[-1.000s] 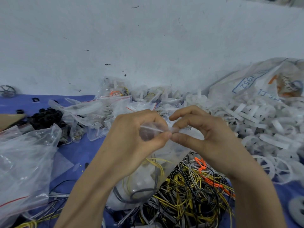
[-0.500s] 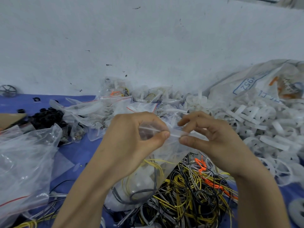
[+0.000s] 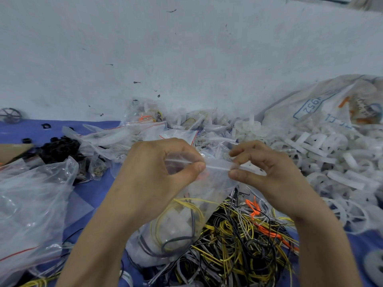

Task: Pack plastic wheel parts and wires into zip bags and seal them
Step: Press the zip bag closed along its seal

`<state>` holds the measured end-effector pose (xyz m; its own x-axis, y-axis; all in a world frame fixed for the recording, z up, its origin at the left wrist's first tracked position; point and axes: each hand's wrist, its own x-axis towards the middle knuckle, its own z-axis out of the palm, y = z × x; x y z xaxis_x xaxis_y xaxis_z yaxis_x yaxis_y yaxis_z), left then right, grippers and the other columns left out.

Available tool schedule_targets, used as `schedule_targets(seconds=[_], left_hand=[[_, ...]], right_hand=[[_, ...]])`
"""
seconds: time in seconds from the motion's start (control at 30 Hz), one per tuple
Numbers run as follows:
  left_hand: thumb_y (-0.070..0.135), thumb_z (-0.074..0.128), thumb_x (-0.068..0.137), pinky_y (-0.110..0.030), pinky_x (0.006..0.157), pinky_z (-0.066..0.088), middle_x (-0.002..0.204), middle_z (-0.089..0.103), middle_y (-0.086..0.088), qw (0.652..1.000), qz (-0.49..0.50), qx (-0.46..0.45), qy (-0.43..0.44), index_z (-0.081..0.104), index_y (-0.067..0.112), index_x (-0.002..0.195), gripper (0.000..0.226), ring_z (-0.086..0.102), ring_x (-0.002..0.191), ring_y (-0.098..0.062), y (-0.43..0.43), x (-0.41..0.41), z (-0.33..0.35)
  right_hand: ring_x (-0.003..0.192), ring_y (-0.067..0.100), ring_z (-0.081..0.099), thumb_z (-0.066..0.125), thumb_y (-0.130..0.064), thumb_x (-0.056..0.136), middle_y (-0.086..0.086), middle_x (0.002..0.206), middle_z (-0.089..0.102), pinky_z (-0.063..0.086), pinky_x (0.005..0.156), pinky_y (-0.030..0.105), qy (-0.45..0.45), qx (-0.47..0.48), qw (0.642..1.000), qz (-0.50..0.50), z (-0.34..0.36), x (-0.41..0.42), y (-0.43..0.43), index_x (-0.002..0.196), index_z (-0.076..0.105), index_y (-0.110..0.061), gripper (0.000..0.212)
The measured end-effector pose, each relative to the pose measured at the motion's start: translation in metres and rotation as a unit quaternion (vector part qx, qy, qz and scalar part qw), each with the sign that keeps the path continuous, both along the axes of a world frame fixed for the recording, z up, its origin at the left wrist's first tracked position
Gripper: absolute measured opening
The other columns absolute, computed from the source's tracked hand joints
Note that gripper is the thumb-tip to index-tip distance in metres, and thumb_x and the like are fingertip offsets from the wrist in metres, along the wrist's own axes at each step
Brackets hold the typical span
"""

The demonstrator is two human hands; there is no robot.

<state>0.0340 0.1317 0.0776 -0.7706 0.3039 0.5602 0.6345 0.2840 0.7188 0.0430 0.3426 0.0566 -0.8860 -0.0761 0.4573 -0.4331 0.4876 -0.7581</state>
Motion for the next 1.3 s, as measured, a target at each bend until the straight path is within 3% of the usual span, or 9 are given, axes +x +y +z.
schedule_targets(seconds=[0.5,0.6,0.73,0.87,0.97,1.03,1.17,1.3], left_hand=[[0.024,0.073,0.074,-0.003,0.067,0.045,0.077,0.069,0.025,0.999,0.034,-0.004,0.028,0.071,0.032,0.068,0.011,0.065,0.075,0.007,-0.005,-0.005,-0.002],[0.026,0.072,0.073,-0.007,0.067,0.047,0.076,0.069,0.026,0.998,0.045,-0.006,0.037,0.070,0.033,0.067,0.010,0.065,0.074,0.007,-0.005,-0.005,-0.002],[0.029,0.071,0.074,-0.011,0.067,0.049,0.074,0.068,0.027,0.997,0.061,-0.006,0.045,0.068,0.038,0.065,0.013,0.065,0.072,0.008,-0.009,-0.006,-0.002],[0.044,0.064,0.069,-0.024,0.070,0.050,0.076,0.070,0.022,0.997,0.067,0.022,0.019,0.071,0.035,0.066,0.012,0.066,0.074,0.001,-0.016,-0.009,0.000],[0.044,0.064,0.068,-0.024,0.071,0.049,0.076,0.070,0.020,0.997,0.067,0.026,0.005,0.072,0.032,0.069,0.014,0.066,0.076,-0.002,-0.020,-0.009,0.000],[0.034,0.069,0.075,-0.023,0.072,0.049,0.077,0.070,0.020,0.998,0.061,0.012,0.000,0.071,0.031,0.068,0.008,0.066,0.076,0.001,-0.022,-0.010,0.000],[0.027,0.069,0.075,-0.016,0.072,0.050,0.078,0.071,0.018,0.999,0.025,-0.011,-0.028,0.071,0.031,0.073,0.005,0.066,0.078,0.004,-0.022,-0.008,0.000],[0.029,0.069,0.070,-0.008,0.066,0.048,0.075,0.071,0.019,0.999,0.014,-0.043,-0.028,0.071,0.031,0.071,0.003,0.066,0.071,0.005,-0.014,-0.005,-0.001]], right_hand=[[0.096,-0.001,0.057,0.070,-0.034,0.070,-0.013,0.093,0.062,0.035,0.079,0.002,0.013,0.023,0.998,-0.056,-0.005,-0.004,0.004,0.068,0.067,-0.026,0.008],[0.093,-0.002,0.054,0.064,-0.046,0.067,-0.014,0.089,0.061,0.031,0.076,0.001,0.017,0.037,0.996,-0.077,-0.005,-0.004,0.003,0.063,0.062,-0.026,0.020],[0.086,0.001,0.053,0.058,-0.046,0.071,-0.007,0.079,0.058,0.034,0.072,0.005,0.033,0.029,0.996,-0.080,-0.007,-0.008,-0.006,0.049,0.052,-0.030,0.028],[0.078,0.000,0.053,0.061,-0.043,0.071,-0.007,0.077,0.057,0.036,0.068,0.007,0.045,-0.011,0.997,-0.067,-0.009,-0.010,-0.010,0.047,0.056,-0.022,0.032],[0.082,0.005,0.059,0.066,-0.042,0.066,-0.007,0.080,0.061,0.044,0.078,0.021,0.040,-0.071,0.995,-0.051,-0.010,-0.010,-0.008,0.039,0.050,-0.013,0.043],[0.092,0.003,0.061,0.069,-0.043,0.064,-0.009,0.089,0.064,0.044,0.086,0.028,0.026,-0.079,0.996,-0.038,-0.010,-0.008,-0.005,0.043,0.050,-0.008,0.045],[0.111,-0.001,0.055,0.069,-0.041,0.066,-0.015,0.112,0.062,0.041,0.096,0.032,-0.010,-0.052,0.999,0.003,-0.009,-0.008,-0.010,0.068,0.071,-0.020,0.021],[0.107,0.013,0.061,0.068,-0.025,0.072,0.002,0.105,0.068,0.046,0.094,0.037,-0.023,-0.076,0.993,0.083,-0.006,-0.005,-0.021,0.080,0.072,-0.006,0.021]])
